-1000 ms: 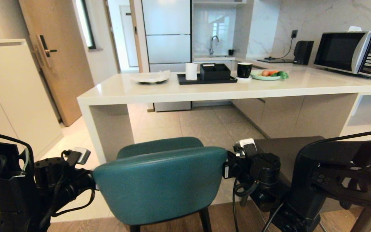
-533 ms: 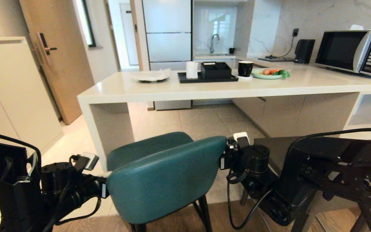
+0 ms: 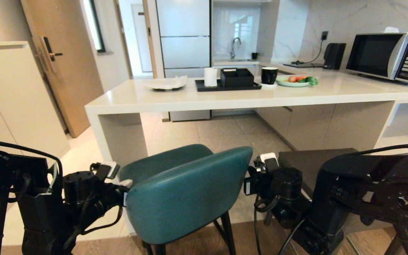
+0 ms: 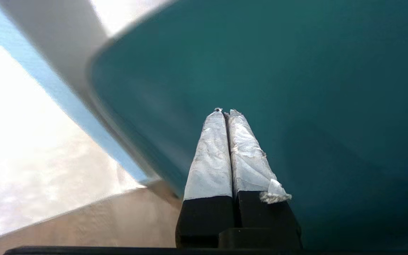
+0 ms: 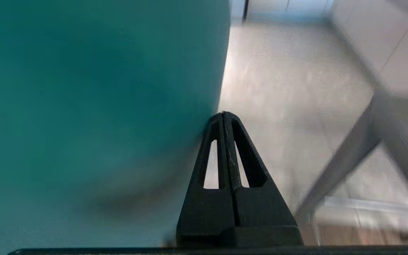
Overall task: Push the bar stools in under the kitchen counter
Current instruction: Push the blue chair back under the dining table
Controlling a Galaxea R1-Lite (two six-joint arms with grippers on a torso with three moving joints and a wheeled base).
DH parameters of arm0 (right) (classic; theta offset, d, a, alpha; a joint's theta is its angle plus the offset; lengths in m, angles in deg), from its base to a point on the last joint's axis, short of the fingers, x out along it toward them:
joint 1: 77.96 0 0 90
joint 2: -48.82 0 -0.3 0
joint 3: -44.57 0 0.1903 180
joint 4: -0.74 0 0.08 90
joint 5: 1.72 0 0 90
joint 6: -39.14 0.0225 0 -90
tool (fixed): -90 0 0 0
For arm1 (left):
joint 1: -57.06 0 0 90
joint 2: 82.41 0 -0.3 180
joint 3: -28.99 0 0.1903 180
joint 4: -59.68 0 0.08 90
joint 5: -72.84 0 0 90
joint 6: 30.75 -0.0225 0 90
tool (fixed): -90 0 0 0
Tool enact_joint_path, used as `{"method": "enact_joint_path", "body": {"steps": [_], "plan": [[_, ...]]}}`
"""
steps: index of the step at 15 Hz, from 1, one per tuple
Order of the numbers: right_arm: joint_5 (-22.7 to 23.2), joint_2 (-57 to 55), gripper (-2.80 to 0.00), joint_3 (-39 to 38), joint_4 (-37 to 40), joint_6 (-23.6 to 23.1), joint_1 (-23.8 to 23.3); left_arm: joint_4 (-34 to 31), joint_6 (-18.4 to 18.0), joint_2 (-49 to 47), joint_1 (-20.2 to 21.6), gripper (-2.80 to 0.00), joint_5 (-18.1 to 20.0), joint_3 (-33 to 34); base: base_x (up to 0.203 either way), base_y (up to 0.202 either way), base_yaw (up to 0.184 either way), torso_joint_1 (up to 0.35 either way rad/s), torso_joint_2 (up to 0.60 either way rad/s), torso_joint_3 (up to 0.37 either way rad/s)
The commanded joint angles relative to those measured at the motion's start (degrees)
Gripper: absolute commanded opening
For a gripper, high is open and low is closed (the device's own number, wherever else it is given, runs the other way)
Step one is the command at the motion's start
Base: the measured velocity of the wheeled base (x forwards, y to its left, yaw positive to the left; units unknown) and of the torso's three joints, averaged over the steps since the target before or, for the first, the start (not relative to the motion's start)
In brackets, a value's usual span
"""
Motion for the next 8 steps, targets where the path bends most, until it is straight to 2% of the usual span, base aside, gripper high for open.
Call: {"method": "enact_joint_path", "body": {"steps": [1, 5, 8], "plan": [[-0.3, 2.0, -2.80, -3.9, -0.6, 0.1, 0.3, 0.6, 0.0, -3.1, 1.1, -2.80, -1.7, -4.0, 0.000, 0.000, 0.000, 0.000, 0.00, 0.000], [-0.1, 2.4, -2.80, -3.9, -0.6, 0.1, -0.9, 0.6, -0.4, -3.5, 2.7, -2.80, -1.9, -6.0, 0.000, 0.000, 0.000, 0.000, 0.00, 0.000], [2.0, 1.2, -2.80, 0.9, -0.6, -0.1, -9.5, 0.6, -0.9, 0.4, 4.4, -2.80, -1.9, 1.2, 0.000, 0.000, 0.000, 0.000, 0.00, 0.000]]}}
